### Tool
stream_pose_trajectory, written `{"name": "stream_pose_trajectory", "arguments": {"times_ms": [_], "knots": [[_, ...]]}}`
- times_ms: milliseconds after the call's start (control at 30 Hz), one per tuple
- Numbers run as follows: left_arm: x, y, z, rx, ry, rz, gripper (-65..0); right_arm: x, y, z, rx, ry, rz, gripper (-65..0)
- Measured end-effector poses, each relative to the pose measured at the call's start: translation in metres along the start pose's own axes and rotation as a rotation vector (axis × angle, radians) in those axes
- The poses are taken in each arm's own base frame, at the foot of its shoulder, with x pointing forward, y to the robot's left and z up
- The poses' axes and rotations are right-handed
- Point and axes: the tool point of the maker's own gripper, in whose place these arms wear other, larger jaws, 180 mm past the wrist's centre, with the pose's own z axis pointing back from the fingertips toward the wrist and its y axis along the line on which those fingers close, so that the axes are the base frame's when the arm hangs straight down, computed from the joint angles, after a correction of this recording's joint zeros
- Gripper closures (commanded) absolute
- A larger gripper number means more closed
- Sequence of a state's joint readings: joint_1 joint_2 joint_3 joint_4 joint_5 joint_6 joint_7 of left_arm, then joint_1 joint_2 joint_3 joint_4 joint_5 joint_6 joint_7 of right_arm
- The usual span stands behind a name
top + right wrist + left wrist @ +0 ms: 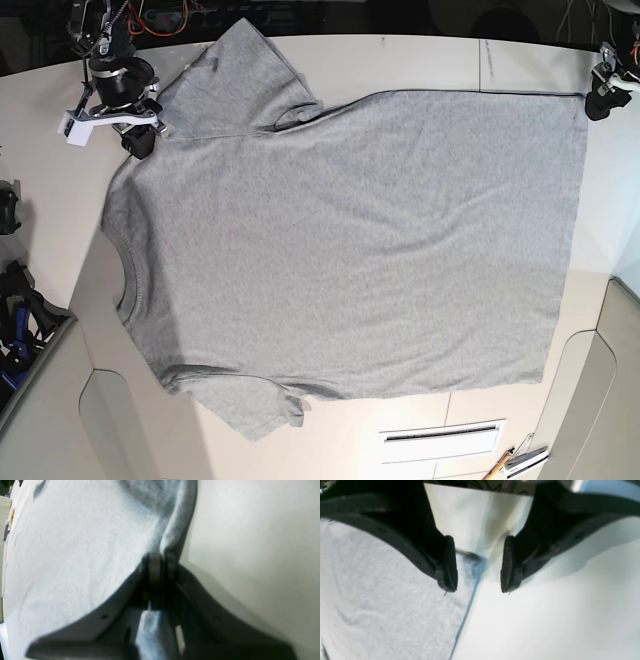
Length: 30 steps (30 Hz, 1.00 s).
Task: Fold the T-shirt properly
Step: 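Reach both grippers down to the shirt's shoulder corners and grasp them, then lift the shoulder corners with both grippers and drag the shirt toward the robot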
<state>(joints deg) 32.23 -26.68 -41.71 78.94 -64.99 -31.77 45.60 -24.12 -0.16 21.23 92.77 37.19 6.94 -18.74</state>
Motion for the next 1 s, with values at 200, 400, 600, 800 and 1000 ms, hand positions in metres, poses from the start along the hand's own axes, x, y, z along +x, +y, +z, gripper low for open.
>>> {"name": "stream_pose_trajectory", "arguments": {"times_ms": [200,400,600,800,1000], "knots": [[-0.014,-0.019,-0.013,-0.059,0.035,-0.009,-32.1,0.0,0.0,0.0,0.0,0.0,0.0,0.0],[-0.027,-0.038,-0.023,-0.121,0.067,-0.021,-32.1,0.0,0.0,0.0,0.001,0.0,0.0,0.0],[-0.027,-0.037,-0.023,-0.116,0.068,-0.029,-17.1,0.0,0.0,0.0,0.002,0.0,0.001,0.0],[-0.029,-0.039,-0.021,-0.136,0.099,-0.072,0.0,-0.003,-0.001,0.0,-0.009,0.022,0.045,0.0],[-0.015,-0.031,-0.011,-0.128,0.075,-0.096,0.0,-0.007,0.0,0.005,-0.014,0.09,0.087,0.0]]}}
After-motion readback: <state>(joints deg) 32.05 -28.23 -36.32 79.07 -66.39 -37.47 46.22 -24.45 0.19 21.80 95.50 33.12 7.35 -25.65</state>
